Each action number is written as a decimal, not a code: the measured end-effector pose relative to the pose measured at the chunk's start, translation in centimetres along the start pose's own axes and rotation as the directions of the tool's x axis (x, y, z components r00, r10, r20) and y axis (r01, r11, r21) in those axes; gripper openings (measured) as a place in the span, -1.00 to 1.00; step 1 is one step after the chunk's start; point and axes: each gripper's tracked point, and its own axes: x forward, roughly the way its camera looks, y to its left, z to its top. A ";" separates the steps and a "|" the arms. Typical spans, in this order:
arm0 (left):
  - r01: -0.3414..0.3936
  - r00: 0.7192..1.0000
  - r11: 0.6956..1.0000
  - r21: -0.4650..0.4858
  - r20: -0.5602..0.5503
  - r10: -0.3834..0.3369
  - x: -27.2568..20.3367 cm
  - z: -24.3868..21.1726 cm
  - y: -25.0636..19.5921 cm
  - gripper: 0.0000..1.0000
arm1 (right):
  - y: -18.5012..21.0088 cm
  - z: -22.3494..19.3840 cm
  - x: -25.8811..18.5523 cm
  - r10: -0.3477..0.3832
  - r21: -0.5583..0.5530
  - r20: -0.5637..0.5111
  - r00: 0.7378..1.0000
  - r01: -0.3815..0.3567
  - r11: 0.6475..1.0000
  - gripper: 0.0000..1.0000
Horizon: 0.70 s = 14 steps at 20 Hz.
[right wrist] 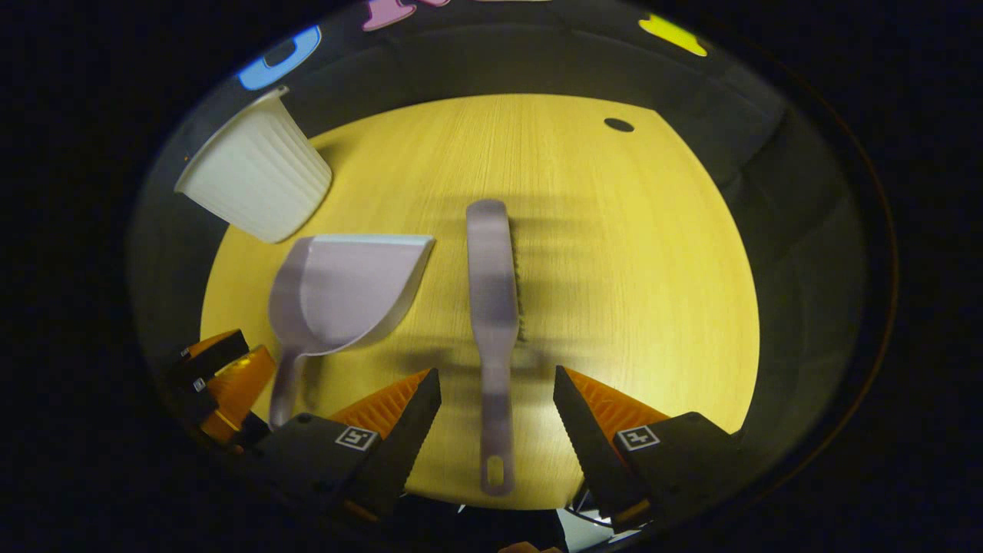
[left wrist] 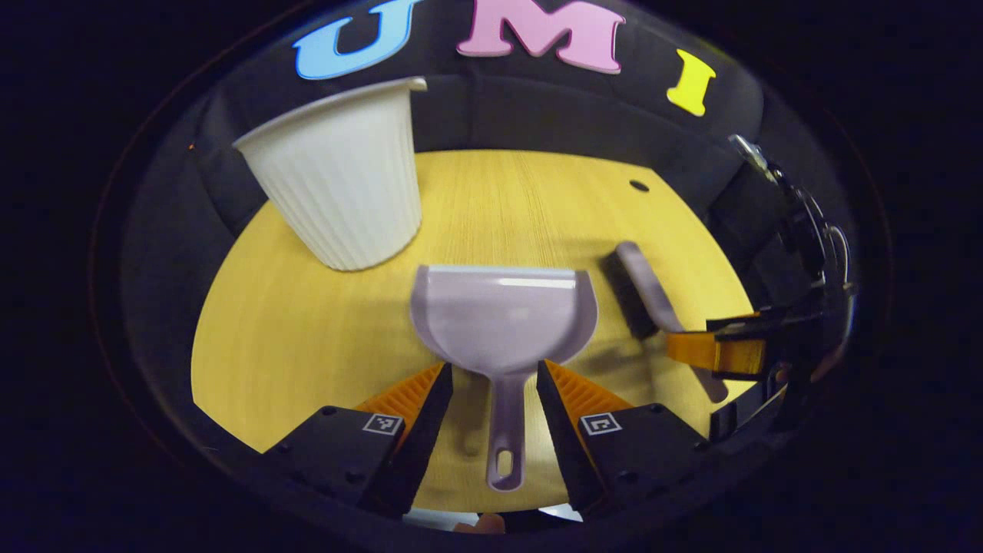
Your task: Pick up the small broom and dustpan from the desktop, sweep the trash into the dustpan with the broom, and then empty the trash into the garbage bin.
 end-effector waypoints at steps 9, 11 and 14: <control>-0.124 0.650 0.991 0.047 0.759 0.045 -22.3 16.5 0.7 0.43 | 4.0 16.1 -25.9 -0.038 0.009 0.934 0.354 0.083 0.997 0.89; -0.114 0.639 0.991 0.073 0.769 0.016 -23.9 15.9 -0.8 0.48 | 5.7 16.5 -26.7 0.017 -0.041 0.971 0.239 0.096 0.995 0.82; -0.125 0.615 0.989 0.079 0.789 0.014 -25.6 15.7 -0.9 0.63 | 7.2 14.8 -25.8 0.108 -0.141 0.948 0.300 0.090 0.986 0.84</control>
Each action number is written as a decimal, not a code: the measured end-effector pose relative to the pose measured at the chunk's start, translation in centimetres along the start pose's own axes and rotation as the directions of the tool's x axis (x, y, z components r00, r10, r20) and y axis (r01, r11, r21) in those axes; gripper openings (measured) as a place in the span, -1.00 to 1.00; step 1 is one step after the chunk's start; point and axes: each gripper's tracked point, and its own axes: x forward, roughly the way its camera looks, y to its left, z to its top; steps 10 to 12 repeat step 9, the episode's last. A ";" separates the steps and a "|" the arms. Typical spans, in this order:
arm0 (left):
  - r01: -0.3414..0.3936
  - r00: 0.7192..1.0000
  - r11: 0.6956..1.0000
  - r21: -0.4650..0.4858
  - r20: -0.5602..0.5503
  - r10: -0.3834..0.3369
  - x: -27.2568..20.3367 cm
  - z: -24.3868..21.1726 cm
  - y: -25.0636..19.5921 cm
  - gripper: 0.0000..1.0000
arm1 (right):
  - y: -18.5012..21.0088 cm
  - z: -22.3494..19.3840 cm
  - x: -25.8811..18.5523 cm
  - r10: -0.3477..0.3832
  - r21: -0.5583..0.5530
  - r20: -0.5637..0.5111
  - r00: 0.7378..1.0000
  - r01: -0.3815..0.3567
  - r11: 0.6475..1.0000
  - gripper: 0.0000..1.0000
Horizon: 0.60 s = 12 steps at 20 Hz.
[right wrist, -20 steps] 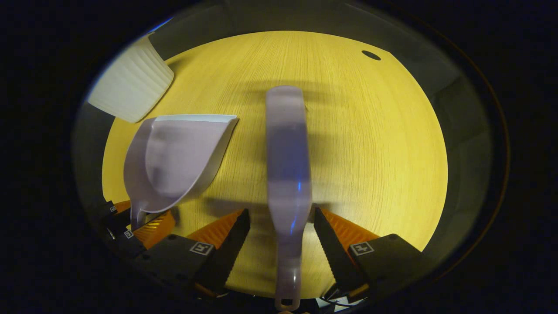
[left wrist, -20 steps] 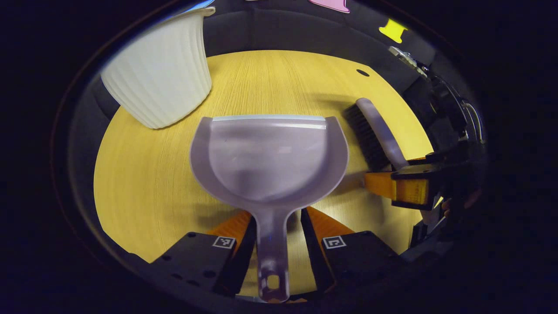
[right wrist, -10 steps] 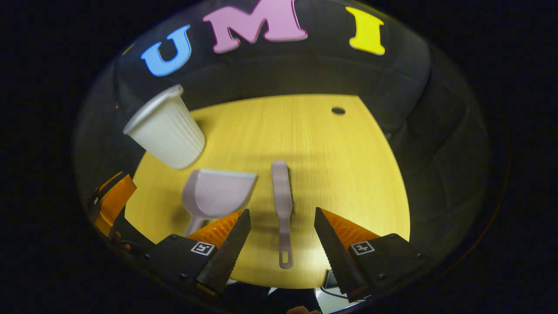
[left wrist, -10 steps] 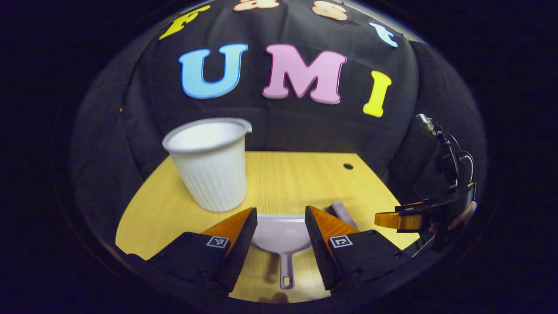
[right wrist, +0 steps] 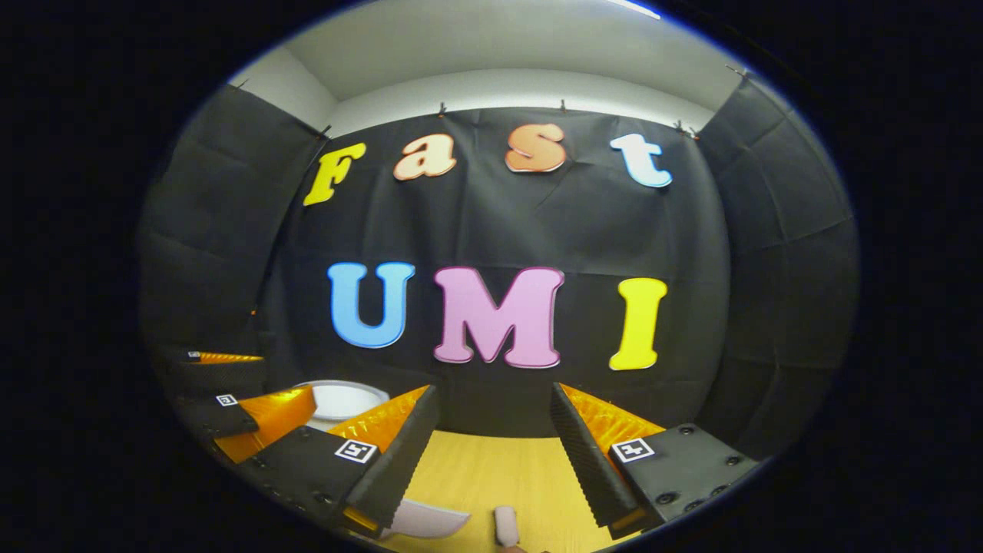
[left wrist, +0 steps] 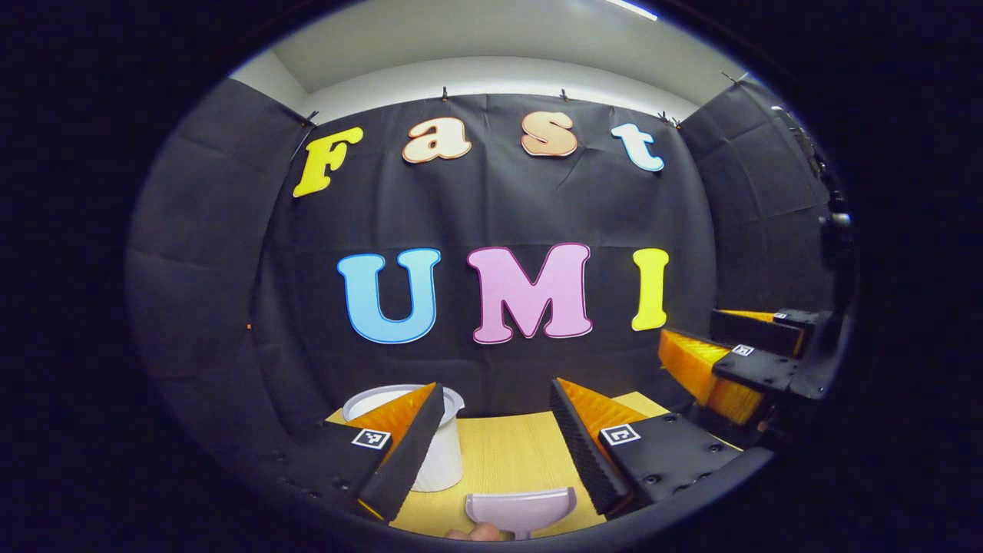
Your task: Pick up the small broom and dustpan from the desktop, sweep the trash into the dustpan with the broom, and then empty the trash into the garbage bin.
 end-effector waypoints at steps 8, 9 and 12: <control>-0.072 0.997 0.997 -0.023 0.018 0.072 -1.6 0.4 3.5 0.69 | 2.3 0.4 -0.2 0.039 0.003 0.005 0.999 -0.039 0.999 0.93; -0.076 0.997 0.997 -0.029 0.016 0.077 -1.5 0.3 3.7 0.63 | 2.5 0.4 -0.2 0.044 -0.003 0.000 0.999 -0.044 0.999 0.94; -0.076 0.997 0.997 -0.029 0.016 0.077 -1.5 0.3 3.7 0.63 | 2.5 0.4 -0.2 0.044 -0.003 0.000 0.999 -0.044 0.999 0.94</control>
